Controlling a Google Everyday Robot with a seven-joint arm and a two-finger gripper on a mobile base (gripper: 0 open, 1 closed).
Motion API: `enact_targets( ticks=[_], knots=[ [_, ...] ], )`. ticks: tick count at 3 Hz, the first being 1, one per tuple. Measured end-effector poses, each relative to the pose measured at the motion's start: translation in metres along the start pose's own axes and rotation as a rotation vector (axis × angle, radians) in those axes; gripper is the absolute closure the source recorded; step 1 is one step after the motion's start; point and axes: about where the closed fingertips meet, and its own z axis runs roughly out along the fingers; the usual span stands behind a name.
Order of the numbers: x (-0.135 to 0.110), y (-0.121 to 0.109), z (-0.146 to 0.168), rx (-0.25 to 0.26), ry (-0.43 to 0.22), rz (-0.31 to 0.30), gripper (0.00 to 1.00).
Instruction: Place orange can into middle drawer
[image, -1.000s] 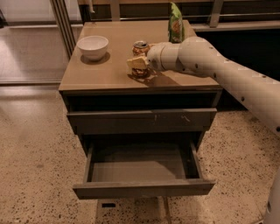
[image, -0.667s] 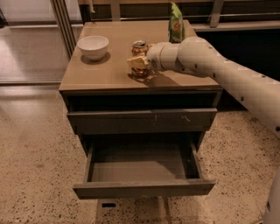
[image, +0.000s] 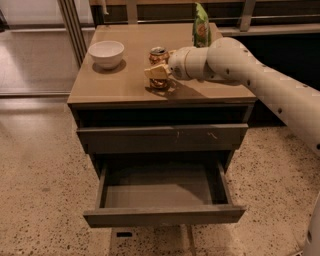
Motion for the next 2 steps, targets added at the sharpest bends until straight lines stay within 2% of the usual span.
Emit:
enact_targets(
  ticks=[1, 2],
  knots=[
    [-0.016, 0.012, -0.020, -0.118, -0.030, -0.031, 1.00],
    [-0.038, 0.024, -0.055, -0.229, -0.050, -0.049, 1.00]
  ],
)
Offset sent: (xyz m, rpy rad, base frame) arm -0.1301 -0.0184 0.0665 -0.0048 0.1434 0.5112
